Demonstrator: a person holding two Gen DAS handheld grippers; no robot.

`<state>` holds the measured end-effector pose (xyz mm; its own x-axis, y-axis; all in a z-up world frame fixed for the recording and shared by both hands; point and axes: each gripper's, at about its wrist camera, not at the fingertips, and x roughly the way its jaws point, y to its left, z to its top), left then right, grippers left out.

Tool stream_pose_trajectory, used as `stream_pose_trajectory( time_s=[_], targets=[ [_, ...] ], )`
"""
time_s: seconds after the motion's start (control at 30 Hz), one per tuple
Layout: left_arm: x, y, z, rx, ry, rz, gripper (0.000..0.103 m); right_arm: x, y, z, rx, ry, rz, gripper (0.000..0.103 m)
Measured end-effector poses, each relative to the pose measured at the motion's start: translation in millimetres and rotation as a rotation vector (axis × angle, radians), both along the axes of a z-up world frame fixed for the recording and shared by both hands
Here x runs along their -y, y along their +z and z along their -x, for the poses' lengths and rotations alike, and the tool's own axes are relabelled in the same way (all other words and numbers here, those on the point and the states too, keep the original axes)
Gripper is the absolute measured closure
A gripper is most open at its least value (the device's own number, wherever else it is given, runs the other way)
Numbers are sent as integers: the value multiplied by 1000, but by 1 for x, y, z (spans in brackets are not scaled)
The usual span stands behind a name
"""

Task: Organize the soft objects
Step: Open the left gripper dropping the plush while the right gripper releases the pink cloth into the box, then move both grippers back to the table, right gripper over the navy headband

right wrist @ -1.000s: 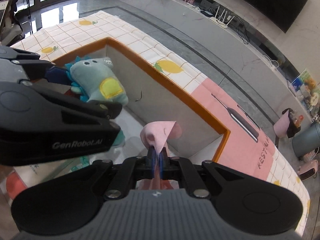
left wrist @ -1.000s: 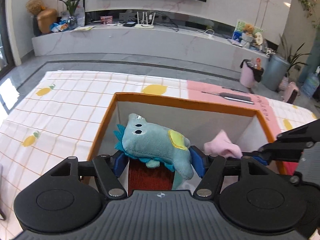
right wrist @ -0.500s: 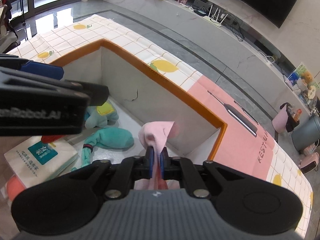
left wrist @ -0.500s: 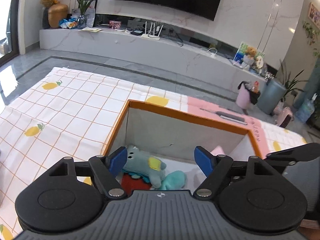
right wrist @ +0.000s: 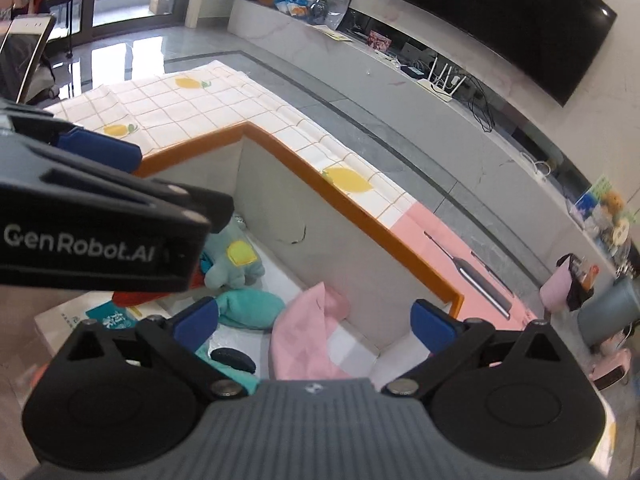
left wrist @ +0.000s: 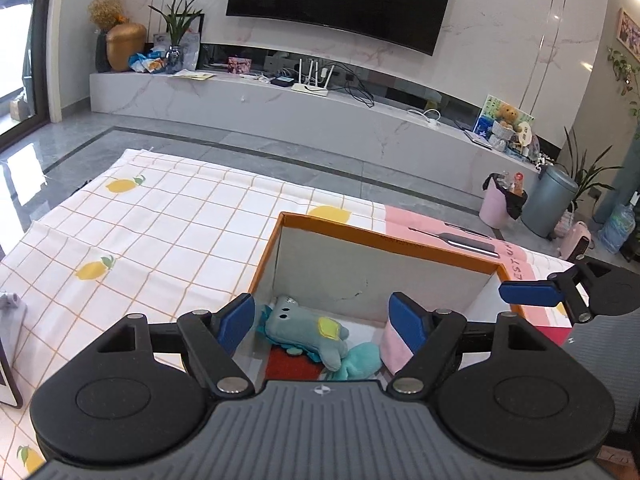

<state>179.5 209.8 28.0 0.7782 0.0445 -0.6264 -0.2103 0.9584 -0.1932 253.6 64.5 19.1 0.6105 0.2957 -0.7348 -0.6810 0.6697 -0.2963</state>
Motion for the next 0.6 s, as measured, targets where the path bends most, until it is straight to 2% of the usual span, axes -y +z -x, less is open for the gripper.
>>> stream_pose_trajectory(
  time_s=[0.1, 0.2, 0.33, 0.5, 0.6],
  targets=[
    [-2, 2, 4, -7, 14, 12, 13, 1, 2, 2, -32, -5, -12, 3],
    [-4, 9, 16, 13, 46, 3, 13, 10, 11, -2, -105, -36, -80, 3],
    [-6, 23, 30, 41, 84, 17, 13, 29, 28, -2, -134, -89, -172, 3],
    [3, 42, 37, 45, 58, 33, 13, 67, 55, -1, -166, -194, -247, 3],
    [20, 56, 43, 73, 46, 2, 13, 98, 71, 2, -164, -273, -261, 3]
  ],
)
